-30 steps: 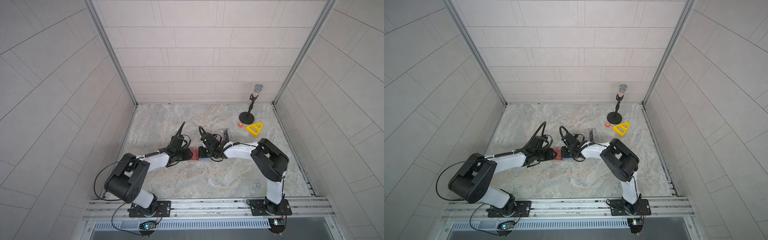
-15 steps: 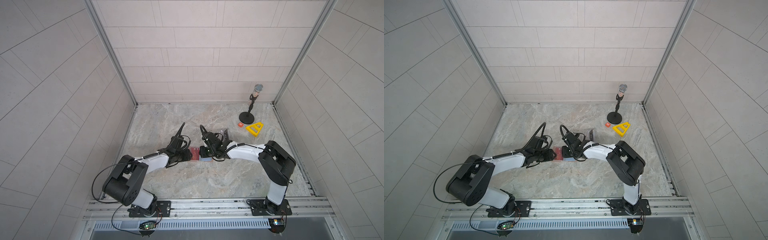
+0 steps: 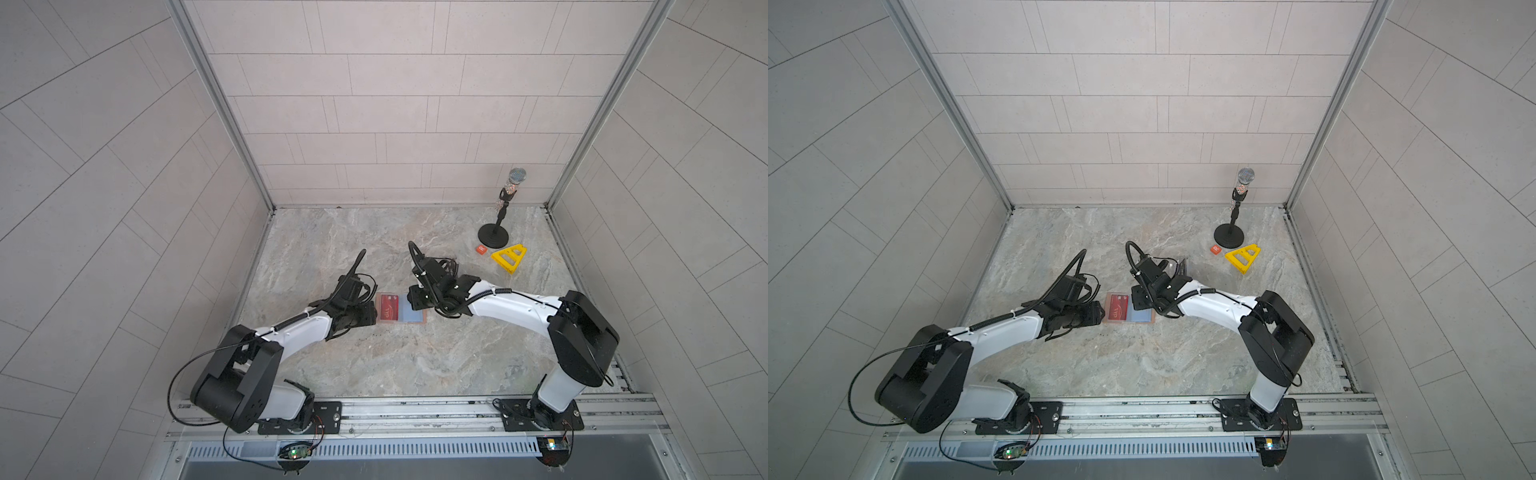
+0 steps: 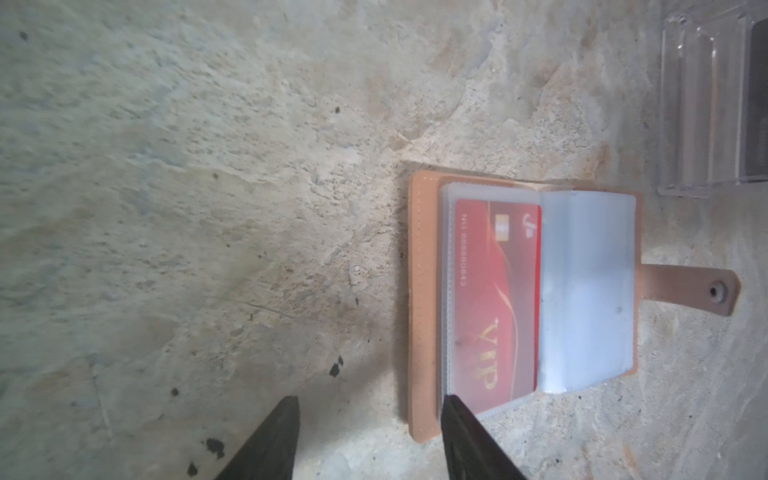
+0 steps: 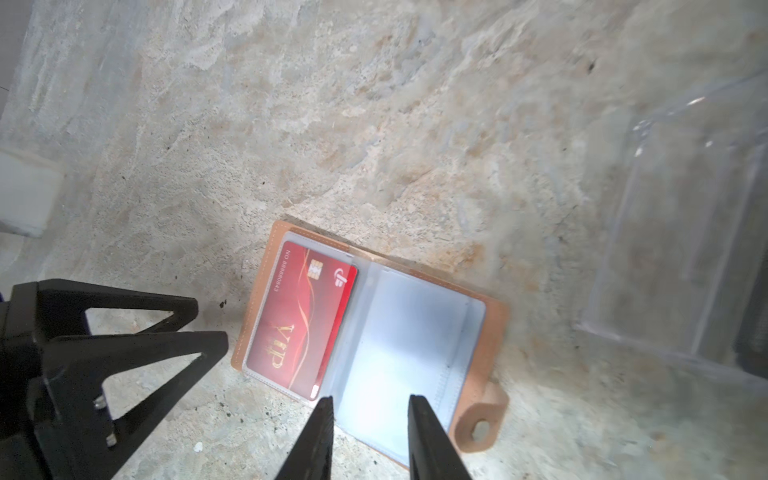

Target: Put the credit cards into the card holder

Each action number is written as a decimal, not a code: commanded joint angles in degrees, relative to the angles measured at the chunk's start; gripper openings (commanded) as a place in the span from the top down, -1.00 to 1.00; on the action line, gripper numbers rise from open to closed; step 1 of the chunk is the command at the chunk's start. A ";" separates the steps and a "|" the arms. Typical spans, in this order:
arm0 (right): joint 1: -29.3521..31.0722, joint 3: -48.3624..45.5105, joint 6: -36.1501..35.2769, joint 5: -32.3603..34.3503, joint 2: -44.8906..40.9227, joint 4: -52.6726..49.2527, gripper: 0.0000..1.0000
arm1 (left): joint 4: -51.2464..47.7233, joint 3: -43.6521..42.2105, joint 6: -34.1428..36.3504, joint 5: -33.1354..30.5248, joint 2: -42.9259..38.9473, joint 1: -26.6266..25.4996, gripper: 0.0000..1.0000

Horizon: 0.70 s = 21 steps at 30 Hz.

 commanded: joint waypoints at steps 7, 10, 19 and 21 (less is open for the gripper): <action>-2.82 -2.22 -2.74 2.63 -2.50 -4.25 -0.01 | 1.30 -1.30 1.04 1.33 0.11 -0.02 -0.28; -2.92 -1.76 -3.52 1.09 -1.31 -4.40 -0.09 | 3.37 -1.49 1.05 3.91 1.21 0.02 -0.29; -3.09 1.44 -4.21 2.71 4.30 -6.83 -0.01 | 7.20 -1.16 0.50 8.55 5.33 -0.03 -0.30; -3.25 2.00 -4.34 2.89 5.20 -6.92 0.01 | 7.51 -0.88 0.47 9.17 6.25 -0.02 -0.29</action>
